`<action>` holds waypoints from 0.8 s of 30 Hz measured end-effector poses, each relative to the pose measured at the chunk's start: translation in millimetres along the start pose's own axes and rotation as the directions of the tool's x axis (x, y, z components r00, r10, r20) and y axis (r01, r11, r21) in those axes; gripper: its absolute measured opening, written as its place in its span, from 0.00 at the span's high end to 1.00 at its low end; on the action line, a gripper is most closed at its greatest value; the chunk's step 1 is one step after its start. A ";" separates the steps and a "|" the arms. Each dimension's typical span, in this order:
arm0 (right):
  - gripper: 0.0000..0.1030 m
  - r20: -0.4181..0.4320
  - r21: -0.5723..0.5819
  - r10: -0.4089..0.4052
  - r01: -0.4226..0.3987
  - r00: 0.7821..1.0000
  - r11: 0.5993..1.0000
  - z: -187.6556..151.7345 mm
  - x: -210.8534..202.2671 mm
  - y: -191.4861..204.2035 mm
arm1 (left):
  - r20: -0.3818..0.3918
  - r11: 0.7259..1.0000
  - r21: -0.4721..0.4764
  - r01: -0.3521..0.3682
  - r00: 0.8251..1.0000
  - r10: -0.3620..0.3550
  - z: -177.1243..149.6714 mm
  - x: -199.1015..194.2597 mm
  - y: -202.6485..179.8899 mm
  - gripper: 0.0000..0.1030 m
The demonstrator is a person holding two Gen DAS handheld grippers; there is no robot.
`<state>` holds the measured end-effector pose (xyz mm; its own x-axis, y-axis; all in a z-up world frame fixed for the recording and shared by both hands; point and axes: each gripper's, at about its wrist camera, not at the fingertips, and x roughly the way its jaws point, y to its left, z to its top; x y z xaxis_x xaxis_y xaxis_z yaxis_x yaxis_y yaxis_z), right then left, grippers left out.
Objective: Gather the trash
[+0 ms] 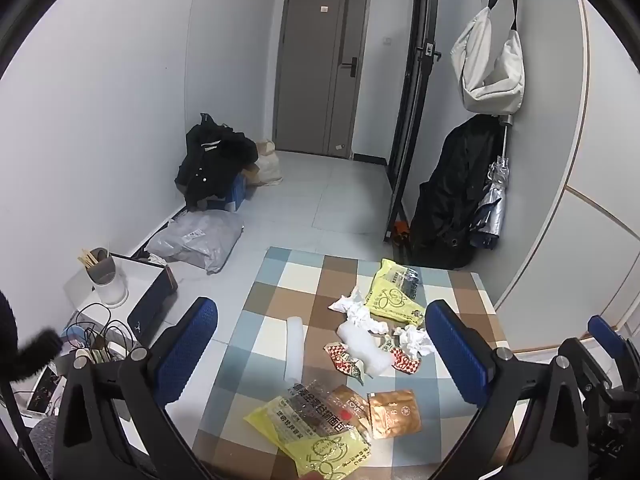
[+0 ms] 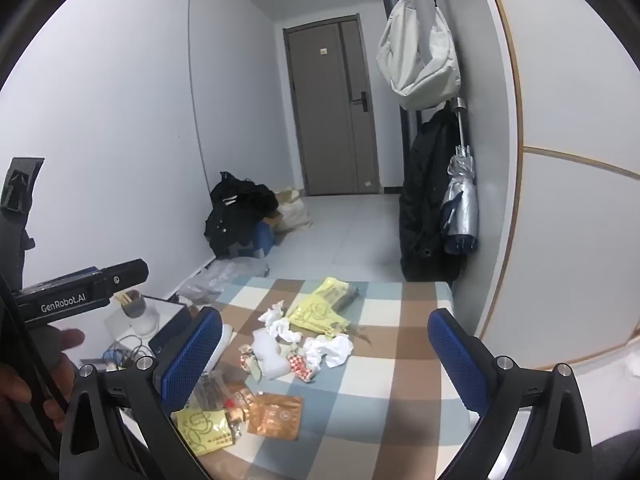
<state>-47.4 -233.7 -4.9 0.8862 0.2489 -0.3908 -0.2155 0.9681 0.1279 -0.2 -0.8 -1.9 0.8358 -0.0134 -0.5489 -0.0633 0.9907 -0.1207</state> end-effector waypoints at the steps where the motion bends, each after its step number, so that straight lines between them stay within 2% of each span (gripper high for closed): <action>1: 0.00 -0.002 0.004 0.001 -0.001 1.000 1.000 -0.2 0.2 0.0 | -0.007 1.000 0.000 0.010 1.000 -0.010 -0.6 0.2 -0.1 0.01; 2: 0.00 -0.006 0.007 0.000 0.000 1.000 1.000 -0.5 0.5 0.2 | 0.012 1.000 0.010 0.013 1.000 -0.013 1.5 -3.0 -2.9 0.01; 5: 0.00 -0.012 0.012 -0.006 0.006 1.000 1.000 -1.5 0.5 2.8 | -0.008 1.000 0.002 0.032 0.999 -0.032 -0.1 -1.7 -0.9 0.01; 9: 0.00 -0.003 0.024 0.007 -0.007 1.000 1.000 1.6 -1.0 0.4 | -0.009 1.000 0.008 0.024 1.000 -0.024 -1.1 1.1 -2.7 0.01; 24: 0.00 0.007 0.025 -0.022 0.022 1.000 0.999 0.0 -1.0 -1.7 | -0.004 1.000 0.005 0.022 1.000 -0.022 -1.8 1.7 -0.5 0.01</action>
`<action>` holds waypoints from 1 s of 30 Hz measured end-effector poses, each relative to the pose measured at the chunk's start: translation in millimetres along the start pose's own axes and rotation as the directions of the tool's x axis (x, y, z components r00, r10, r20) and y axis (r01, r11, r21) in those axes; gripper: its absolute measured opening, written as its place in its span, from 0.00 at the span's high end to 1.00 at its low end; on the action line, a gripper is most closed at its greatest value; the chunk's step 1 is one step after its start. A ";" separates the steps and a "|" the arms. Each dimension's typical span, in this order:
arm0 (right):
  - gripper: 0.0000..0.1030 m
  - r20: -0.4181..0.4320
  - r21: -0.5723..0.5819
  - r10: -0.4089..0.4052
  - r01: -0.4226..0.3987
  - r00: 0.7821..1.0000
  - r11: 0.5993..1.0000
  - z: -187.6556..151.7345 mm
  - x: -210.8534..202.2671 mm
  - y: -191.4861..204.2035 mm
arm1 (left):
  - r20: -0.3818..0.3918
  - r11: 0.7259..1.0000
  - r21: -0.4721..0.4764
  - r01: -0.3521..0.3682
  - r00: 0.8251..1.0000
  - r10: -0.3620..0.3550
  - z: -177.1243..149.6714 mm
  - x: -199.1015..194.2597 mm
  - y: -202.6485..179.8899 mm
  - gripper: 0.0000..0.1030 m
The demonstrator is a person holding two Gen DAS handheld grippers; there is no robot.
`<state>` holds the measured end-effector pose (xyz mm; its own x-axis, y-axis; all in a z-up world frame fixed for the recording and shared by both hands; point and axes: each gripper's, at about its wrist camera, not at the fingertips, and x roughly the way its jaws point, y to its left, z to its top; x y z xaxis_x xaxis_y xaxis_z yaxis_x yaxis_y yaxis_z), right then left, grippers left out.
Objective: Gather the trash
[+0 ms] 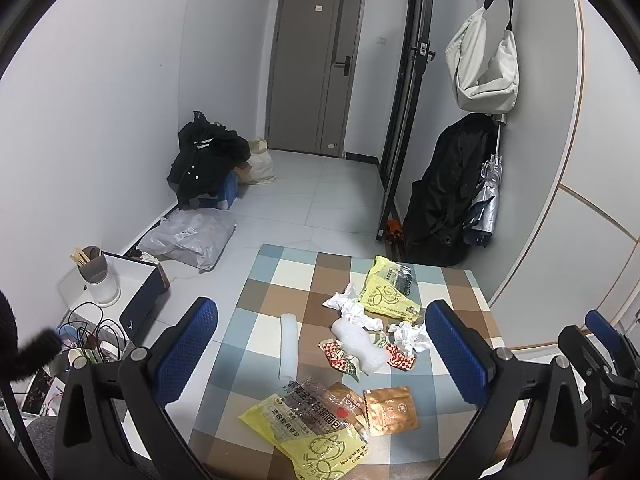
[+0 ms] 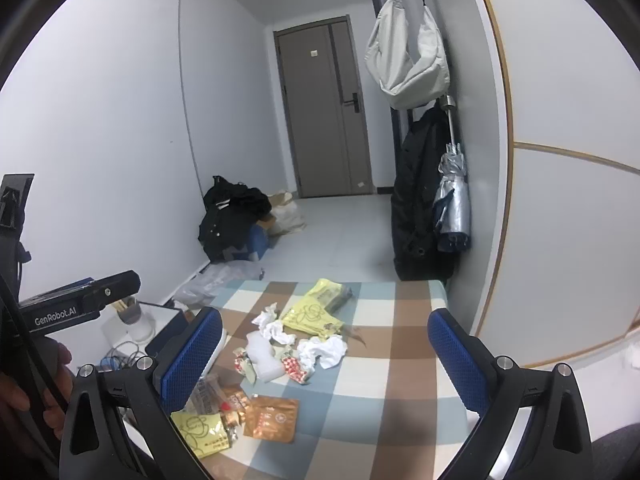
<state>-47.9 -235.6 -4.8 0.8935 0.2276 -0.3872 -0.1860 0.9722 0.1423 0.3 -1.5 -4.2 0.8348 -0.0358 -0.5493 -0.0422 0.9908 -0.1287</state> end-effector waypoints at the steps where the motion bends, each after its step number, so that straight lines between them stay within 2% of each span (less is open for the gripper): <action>1: 0.00 0.001 0.000 -0.002 0.002 1.000 1.000 0.4 -0.9 0.1 | 0.001 1.000 0.000 0.002 1.000 -0.002 -0.2 -0.1 0.4 0.01; 13: 0.00 0.006 0.012 0.013 -0.013 1.000 1.000 1.3 -3.5 1.0 | -0.003 1.000 -0.010 0.015 1.000 -0.015 -2.6 -0.5 4.1 0.01; 30: 0.00 -0.028 0.004 0.004 -0.004 1.000 1.000 -2.1 3.4 0.1 | -0.021 0.999 -0.018 0.030 0.999 -0.030 -1.5 0.7 5.2 0.01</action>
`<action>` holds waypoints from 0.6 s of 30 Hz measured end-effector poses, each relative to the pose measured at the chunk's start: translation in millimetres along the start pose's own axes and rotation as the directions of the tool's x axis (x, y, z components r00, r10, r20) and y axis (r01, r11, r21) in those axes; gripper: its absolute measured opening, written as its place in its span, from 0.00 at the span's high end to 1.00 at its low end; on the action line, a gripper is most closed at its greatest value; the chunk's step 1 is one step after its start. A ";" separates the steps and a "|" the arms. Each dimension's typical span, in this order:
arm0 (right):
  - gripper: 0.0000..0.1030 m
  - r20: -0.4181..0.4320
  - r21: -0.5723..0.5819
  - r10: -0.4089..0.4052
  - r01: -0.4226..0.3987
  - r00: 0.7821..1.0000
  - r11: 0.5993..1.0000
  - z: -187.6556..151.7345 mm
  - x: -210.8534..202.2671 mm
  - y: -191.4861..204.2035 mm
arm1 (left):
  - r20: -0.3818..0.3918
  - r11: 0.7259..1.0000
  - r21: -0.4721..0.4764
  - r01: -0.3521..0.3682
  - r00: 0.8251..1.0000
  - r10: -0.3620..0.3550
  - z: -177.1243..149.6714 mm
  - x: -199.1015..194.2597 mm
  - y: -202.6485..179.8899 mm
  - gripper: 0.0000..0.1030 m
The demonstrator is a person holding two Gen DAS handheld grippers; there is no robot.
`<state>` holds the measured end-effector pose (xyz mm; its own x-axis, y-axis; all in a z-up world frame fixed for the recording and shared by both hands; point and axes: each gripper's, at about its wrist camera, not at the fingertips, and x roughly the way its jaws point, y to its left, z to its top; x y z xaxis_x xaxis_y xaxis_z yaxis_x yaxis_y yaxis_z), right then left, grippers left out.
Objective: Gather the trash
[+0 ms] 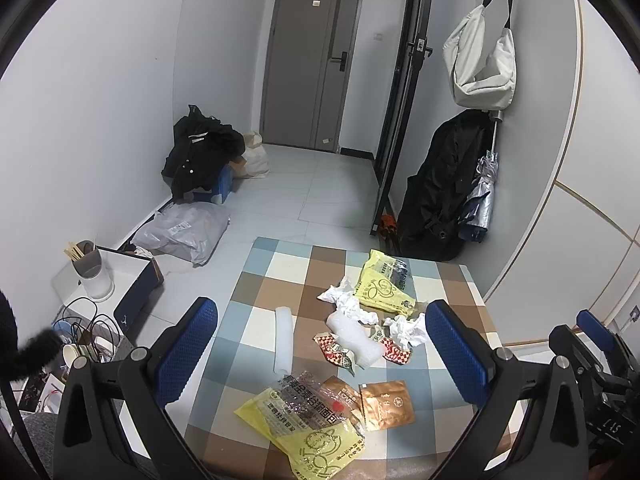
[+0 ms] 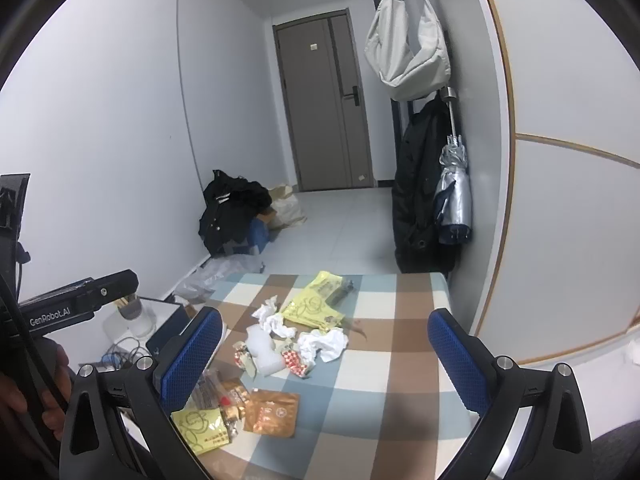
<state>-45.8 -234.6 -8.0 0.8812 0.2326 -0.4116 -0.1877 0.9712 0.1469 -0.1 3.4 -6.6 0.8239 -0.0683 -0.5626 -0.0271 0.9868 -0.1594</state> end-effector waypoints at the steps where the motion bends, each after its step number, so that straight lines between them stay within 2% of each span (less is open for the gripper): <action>1: 0.00 -0.001 -0.002 0.000 0.000 1.000 1.000 -0.1 0.4 0.3 | -0.001 1.000 0.000 0.001 1.000 -0.001 0.2 0.2 -0.1 0.01; 18: 0.00 -0.012 -0.003 -0.001 0.001 1.000 1.000 -2.6 1.5 -0.3 | -0.012 1.000 0.003 0.006 1.000 -0.006 -3.1 0.7 0.7 0.01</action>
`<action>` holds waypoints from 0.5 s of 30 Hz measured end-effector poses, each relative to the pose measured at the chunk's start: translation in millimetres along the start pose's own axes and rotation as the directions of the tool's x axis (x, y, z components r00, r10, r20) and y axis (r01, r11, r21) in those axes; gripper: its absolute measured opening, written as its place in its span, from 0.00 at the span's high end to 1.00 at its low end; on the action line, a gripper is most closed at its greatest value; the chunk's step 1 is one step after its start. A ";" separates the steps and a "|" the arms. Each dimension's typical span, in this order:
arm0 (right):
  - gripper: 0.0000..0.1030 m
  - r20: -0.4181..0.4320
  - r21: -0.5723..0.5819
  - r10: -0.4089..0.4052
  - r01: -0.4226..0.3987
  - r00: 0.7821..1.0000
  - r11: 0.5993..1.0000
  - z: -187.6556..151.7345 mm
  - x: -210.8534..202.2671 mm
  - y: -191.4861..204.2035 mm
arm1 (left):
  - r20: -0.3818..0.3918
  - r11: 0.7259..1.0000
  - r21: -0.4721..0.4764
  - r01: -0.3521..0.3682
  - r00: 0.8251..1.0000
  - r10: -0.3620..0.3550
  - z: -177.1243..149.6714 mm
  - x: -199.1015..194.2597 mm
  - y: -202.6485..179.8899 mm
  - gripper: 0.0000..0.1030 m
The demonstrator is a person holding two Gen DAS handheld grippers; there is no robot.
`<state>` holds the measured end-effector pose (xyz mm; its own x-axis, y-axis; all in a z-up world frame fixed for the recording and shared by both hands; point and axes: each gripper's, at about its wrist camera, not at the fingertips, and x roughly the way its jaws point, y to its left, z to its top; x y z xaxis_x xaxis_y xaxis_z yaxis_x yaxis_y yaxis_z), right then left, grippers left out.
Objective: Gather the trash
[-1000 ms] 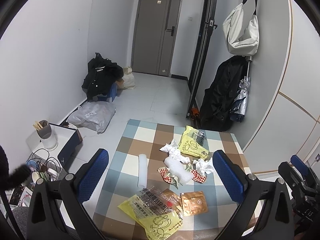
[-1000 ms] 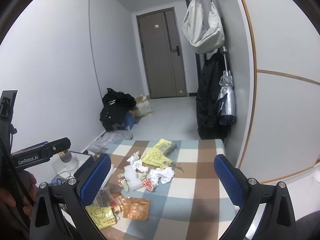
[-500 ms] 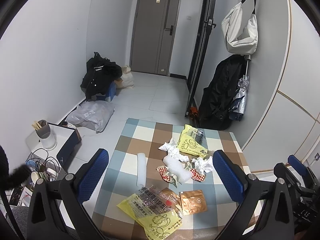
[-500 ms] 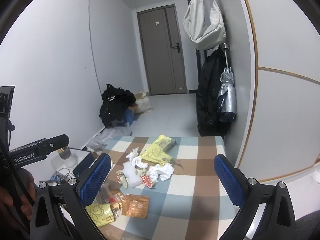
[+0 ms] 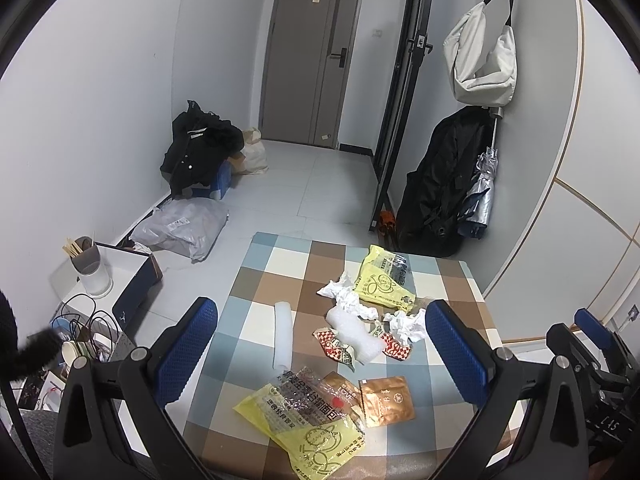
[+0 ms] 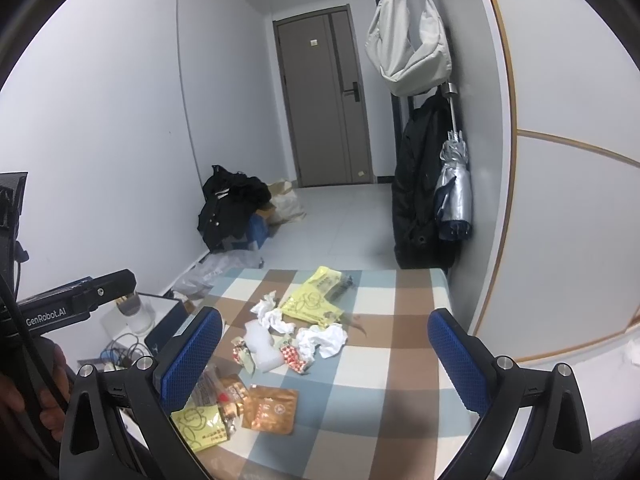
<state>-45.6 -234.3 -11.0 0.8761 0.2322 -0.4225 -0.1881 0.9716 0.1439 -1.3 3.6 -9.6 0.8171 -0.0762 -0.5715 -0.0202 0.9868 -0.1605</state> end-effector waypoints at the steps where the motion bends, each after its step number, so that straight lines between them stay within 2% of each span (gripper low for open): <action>1: 0.00 0.000 -0.002 0.000 0.000 1.000 1.000 -0.2 -0.1 0.0 | 0.000 1.000 0.000 0.000 1.000 0.000 -0.1 0.0 0.2 0.01; 15: 0.00 -0.014 0.000 -0.017 0.017 1.000 1.000 -1.3 1.2 0.2 | -0.047 0.999 0.000 0.038 0.998 -0.038 -2.2 5.8 0.8 0.01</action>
<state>-45.2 -233.8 -12.7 0.8730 0.2167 -0.4370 -0.1734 0.9753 0.1372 2.1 3.7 -14.8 0.7896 -0.1198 -0.6019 0.0107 0.9833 -0.1818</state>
